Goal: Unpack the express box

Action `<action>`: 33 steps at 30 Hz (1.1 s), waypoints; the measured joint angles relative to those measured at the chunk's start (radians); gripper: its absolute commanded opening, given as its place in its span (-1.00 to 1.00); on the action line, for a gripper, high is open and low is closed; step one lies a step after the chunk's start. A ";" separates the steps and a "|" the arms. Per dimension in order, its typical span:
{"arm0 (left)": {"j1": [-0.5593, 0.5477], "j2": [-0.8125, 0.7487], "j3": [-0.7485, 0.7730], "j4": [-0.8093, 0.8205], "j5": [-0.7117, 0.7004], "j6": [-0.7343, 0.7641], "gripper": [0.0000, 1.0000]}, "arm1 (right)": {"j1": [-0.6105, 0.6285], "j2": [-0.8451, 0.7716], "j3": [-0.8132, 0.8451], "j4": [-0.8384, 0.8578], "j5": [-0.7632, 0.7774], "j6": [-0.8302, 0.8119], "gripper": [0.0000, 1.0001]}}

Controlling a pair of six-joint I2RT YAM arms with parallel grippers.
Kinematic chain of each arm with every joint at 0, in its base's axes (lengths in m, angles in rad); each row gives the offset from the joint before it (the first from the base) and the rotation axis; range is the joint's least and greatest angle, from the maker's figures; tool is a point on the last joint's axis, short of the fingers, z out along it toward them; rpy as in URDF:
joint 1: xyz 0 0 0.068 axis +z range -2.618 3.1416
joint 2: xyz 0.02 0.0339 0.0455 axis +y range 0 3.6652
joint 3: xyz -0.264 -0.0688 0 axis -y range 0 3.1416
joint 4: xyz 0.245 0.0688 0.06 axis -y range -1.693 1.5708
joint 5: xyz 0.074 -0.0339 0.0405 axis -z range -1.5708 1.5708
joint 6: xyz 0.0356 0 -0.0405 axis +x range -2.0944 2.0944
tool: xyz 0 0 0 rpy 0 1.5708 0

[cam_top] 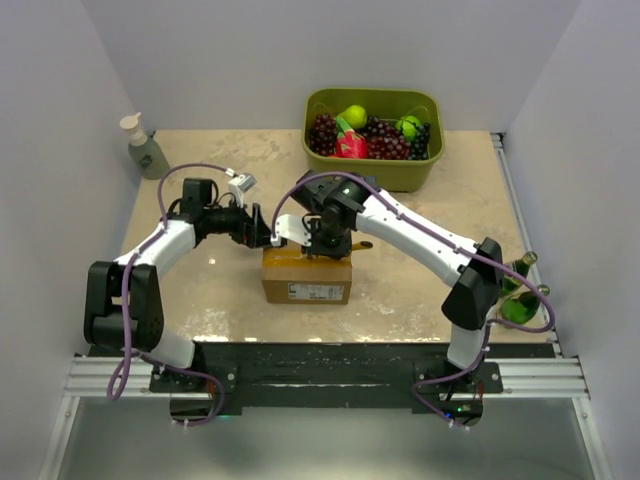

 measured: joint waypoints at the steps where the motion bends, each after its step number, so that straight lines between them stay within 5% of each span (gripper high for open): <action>1: 0.000 -0.001 -0.001 0.002 0.000 0.000 0.76 | -0.003 -0.010 -0.011 0.000 0.002 0.000 -1.00; 16: -0.002 -0.017 -0.015 0.013 -0.009 0.001 0.76 | -0.022 -0.059 -0.085 0.013 0.020 0.005 -1.00; 24: -0.006 -0.021 -0.017 0.030 -0.018 0.001 0.76 | -0.027 0.014 0.117 -0.025 0.027 0.036 -1.00; 33: -0.006 -0.021 -0.017 0.031 -0.020 0.001 0.76 | -0.026 0.015 0.103 -0.031 0.042 0.030 -1.00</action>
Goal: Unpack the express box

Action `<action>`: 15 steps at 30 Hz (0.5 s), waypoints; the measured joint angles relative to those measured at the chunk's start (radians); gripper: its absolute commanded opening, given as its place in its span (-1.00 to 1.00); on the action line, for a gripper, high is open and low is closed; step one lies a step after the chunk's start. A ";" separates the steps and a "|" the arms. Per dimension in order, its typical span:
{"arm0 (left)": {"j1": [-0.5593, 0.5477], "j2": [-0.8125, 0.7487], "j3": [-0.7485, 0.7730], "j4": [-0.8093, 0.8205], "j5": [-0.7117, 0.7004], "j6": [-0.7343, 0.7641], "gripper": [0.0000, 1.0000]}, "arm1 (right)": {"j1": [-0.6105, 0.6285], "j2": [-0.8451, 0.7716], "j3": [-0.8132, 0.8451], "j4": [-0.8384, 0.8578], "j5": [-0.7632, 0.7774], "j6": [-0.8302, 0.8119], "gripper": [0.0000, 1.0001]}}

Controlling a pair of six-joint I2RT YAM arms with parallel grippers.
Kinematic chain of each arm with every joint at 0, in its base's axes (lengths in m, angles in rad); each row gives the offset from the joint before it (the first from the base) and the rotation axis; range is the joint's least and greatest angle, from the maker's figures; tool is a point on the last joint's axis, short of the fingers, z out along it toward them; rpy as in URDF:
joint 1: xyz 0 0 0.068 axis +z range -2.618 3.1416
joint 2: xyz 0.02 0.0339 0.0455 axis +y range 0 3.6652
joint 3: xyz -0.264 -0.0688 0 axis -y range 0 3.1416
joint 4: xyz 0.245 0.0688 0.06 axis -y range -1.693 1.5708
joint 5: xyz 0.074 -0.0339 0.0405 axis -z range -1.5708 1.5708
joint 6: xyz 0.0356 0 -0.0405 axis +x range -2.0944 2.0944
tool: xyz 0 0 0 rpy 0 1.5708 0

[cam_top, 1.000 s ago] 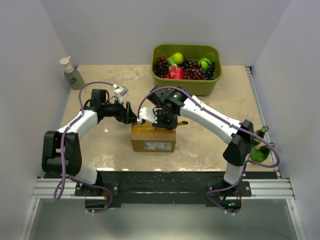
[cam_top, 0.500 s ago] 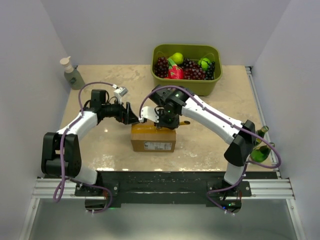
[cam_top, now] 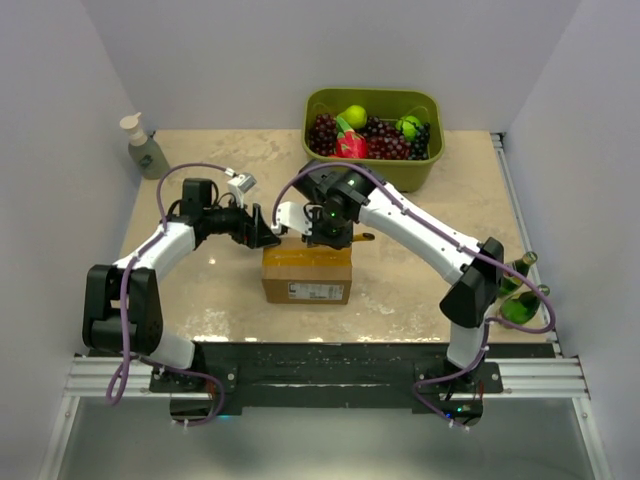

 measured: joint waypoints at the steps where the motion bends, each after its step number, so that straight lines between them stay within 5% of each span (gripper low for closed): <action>1: 0.000 0.000 0.000 0.000 0.000 0.000 0.75 | 0.001 -0.004 -0.013 -0.002 -0.001 -0.001 -1.00; 15: 0.000 -0.002 0.000 0.000 -0.003 0.000 0.76 | 0.019 -0.027 -0.085 -0.010 0.004 0.000 -1.00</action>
